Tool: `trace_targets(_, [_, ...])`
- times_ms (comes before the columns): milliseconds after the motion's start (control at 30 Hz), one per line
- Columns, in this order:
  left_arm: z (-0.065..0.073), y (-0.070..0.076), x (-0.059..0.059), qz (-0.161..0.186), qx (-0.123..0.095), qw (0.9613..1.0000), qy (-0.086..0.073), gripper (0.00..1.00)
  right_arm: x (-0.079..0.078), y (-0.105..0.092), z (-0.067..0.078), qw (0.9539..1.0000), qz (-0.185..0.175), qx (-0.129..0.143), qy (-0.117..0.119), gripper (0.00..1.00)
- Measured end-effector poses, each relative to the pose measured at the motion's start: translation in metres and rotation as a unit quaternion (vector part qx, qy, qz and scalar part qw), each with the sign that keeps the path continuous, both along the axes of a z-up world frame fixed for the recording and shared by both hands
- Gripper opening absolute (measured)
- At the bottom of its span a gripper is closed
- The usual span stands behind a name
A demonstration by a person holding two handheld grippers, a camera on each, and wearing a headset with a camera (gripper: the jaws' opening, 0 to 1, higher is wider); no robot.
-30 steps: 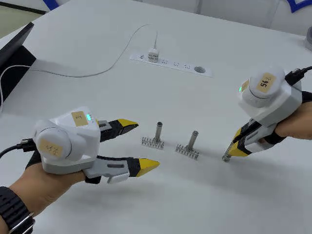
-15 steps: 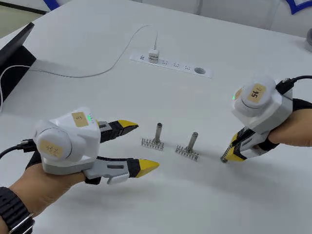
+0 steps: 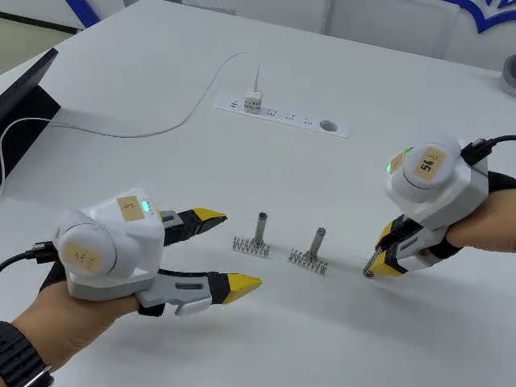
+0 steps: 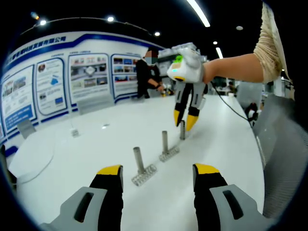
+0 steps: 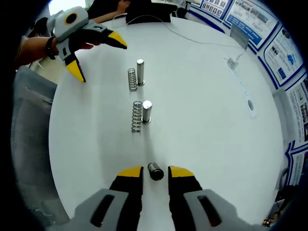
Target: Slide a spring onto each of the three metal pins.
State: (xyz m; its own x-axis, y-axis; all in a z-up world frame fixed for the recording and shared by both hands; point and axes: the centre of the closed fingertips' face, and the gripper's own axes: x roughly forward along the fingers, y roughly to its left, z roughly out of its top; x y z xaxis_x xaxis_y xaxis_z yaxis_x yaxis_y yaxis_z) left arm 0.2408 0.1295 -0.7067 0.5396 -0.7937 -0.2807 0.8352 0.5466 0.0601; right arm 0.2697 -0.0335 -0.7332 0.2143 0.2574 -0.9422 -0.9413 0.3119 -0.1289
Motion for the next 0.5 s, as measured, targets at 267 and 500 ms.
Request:
trace_targets(267, [0.001, -0.004, 0.0, -0.003, -0.001, 1.0, -0.002, 0.59, -0.008, 0.038, 0.017, 0.9987, 0.013, 0.049, -0.004, 0.21])
trace_targets(500, [0.001, -0.005, -0.002, -0.007, 0.001, 1.0, -0.003, 0.59, -0.011, 0.057, -0.008, 0.9985, 0.024, 0.048, 0.011, 0.18])
